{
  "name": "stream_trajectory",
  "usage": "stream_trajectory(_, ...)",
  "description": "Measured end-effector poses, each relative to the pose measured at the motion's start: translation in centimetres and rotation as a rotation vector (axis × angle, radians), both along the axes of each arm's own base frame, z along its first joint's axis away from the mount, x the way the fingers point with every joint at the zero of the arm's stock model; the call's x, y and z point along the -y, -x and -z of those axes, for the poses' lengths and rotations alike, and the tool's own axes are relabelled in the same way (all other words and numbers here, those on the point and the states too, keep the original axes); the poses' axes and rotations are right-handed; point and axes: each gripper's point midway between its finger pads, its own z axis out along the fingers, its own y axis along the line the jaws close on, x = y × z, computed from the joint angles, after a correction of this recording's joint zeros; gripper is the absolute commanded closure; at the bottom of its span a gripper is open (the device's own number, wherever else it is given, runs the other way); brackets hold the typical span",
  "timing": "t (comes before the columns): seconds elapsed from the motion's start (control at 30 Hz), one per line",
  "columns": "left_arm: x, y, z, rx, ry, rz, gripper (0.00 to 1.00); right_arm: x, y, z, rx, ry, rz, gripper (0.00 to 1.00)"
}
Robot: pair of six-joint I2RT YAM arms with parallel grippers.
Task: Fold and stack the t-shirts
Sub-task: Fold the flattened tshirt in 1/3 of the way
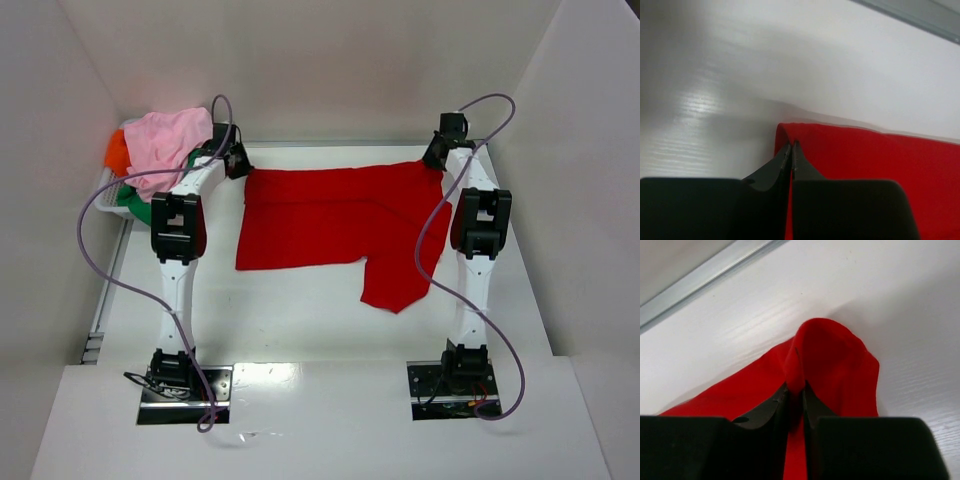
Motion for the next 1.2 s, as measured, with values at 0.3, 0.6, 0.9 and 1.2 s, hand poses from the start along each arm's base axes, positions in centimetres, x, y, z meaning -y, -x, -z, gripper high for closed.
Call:
stream_trajectory(0.3,0.2,-1.2,-1.9,0.041,0.0,0.017,0.36,0.5,0.4,0.8,-0.027,0.003,0.003,0.19)
stream_trajectory(0.6,2.7,1.0,-3.4,0.022,0.021,0.126,0.13,-0.3,4.5,-1.8,-0.045,-0.012,-0.024,0.15)
stream_trajectory(0.9,17.0,7.9,-12.8,0.152,0.142,0.486,0.09,-3.1,10.0,-8.1,0.043,-0.079,-0.113,0.13)
stream_trajectory(1.2,22.9,12.6,-10.2,0.087,0.23,0.674,0.09,-9.6,16.7,-1.7,-0.147,-0.147,-0.192,0.17)
